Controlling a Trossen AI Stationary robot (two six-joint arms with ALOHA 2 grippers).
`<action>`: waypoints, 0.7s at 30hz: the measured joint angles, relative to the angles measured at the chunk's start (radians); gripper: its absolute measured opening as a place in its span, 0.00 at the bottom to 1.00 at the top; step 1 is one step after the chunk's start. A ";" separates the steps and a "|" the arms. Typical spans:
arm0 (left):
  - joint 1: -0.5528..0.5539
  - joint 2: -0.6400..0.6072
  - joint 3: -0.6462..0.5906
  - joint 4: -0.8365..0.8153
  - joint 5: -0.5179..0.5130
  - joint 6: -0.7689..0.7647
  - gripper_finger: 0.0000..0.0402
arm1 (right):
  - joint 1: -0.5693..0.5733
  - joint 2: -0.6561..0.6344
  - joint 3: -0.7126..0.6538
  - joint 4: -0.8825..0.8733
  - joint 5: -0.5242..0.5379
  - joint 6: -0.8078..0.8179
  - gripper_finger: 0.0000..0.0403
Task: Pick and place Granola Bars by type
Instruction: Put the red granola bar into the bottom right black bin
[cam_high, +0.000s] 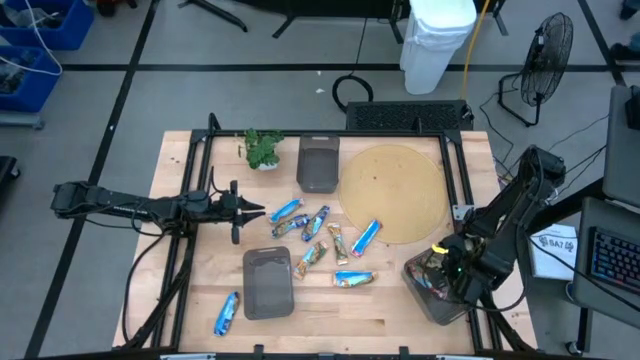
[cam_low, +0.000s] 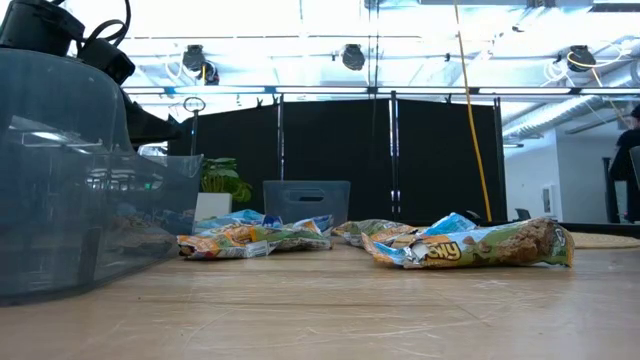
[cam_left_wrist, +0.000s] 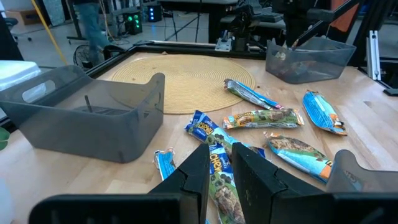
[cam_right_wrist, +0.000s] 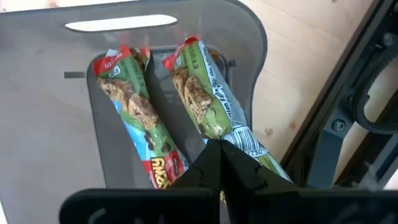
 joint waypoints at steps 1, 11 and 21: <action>0.000 0.000 0.000 0.000 0.000 0.000 0.18 | -0.005 0.004 0.000 0.002 0.000 -0.001 0.00; 0.000 0.000 0.000 0.000 0.000 0.000 0.18 | -0.041 0.008 0.000 0.104 0.000 -0.122 0.00; 0.000 0.000 0.000 0.000 0.000 0.000 0.18 | -0.083 0.006 0.000 0.180 0.000 -0.276 0.07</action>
